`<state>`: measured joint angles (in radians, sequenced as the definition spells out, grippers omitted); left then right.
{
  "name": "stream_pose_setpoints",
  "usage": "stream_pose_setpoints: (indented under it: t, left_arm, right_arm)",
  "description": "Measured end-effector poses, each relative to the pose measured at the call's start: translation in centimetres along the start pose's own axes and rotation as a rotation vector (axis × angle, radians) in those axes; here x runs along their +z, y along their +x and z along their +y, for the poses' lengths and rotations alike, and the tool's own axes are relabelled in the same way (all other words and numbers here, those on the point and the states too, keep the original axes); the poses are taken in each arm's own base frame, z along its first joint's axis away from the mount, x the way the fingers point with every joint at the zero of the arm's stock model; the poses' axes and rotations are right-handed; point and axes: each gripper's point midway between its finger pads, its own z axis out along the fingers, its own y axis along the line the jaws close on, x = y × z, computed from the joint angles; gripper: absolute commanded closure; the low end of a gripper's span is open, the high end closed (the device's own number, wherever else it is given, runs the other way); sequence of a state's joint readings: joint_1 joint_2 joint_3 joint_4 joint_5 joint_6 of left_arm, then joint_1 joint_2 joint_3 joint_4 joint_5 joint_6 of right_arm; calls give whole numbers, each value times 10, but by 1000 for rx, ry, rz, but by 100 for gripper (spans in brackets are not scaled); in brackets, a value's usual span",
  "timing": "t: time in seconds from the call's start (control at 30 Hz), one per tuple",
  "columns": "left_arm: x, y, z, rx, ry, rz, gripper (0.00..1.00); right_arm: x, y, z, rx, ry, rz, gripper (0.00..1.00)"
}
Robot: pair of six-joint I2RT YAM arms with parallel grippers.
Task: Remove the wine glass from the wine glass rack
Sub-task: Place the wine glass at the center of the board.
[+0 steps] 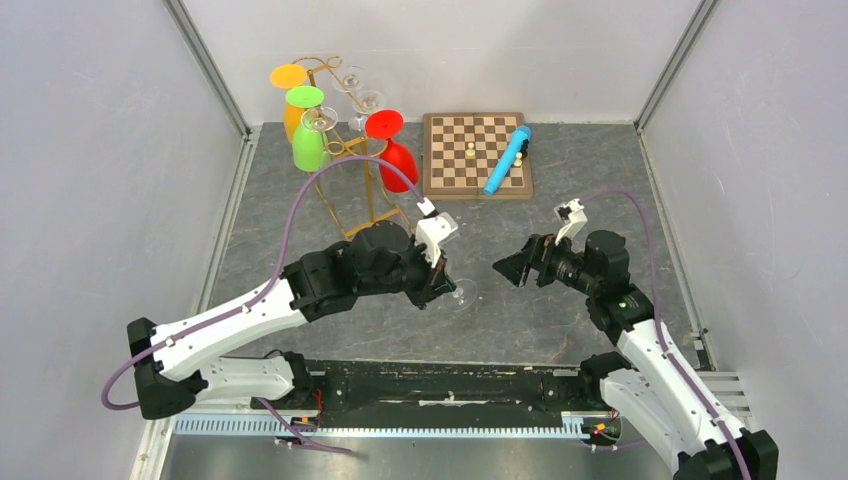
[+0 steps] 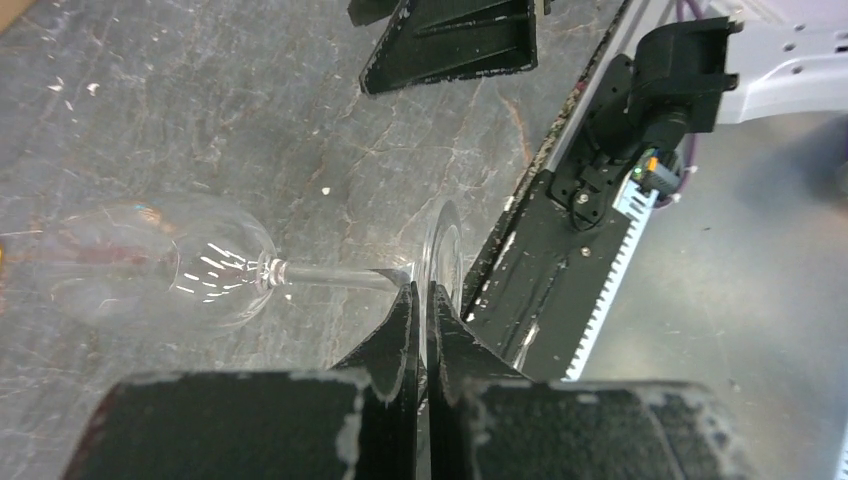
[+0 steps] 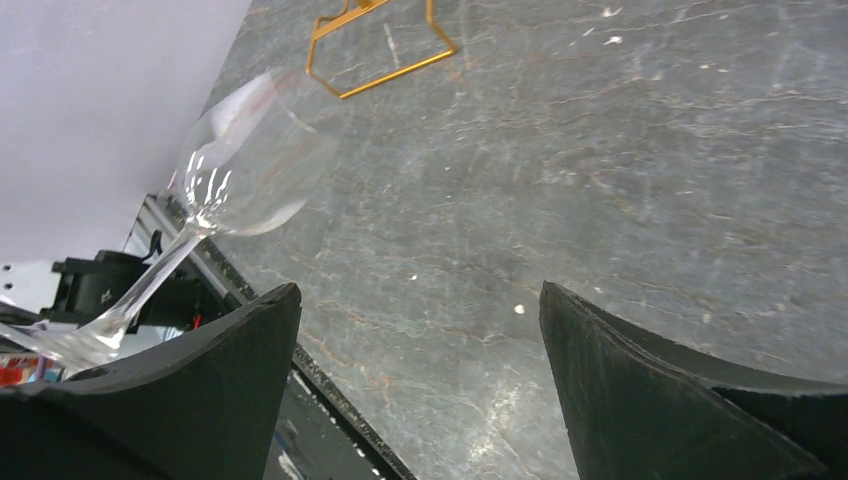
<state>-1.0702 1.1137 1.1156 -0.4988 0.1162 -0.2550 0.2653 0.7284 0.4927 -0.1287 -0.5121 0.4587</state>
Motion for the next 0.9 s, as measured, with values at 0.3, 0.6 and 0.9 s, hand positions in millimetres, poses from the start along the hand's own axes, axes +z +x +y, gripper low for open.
stream_pose_setpoints:
  t: [0.3,0.6,0.9]
  left_arm:
    - [9,19,1,176,-88,11,98]
    - [22,34,-3,347,-175,48,98]
    - [32,41,-9,478,-242,57,98]
  right_arm:
    - [11,16,24,-3,-80,63,8]
    - [18,20,39,10,-128,77,8]
    - [23,25,55,15,-182,100,8]
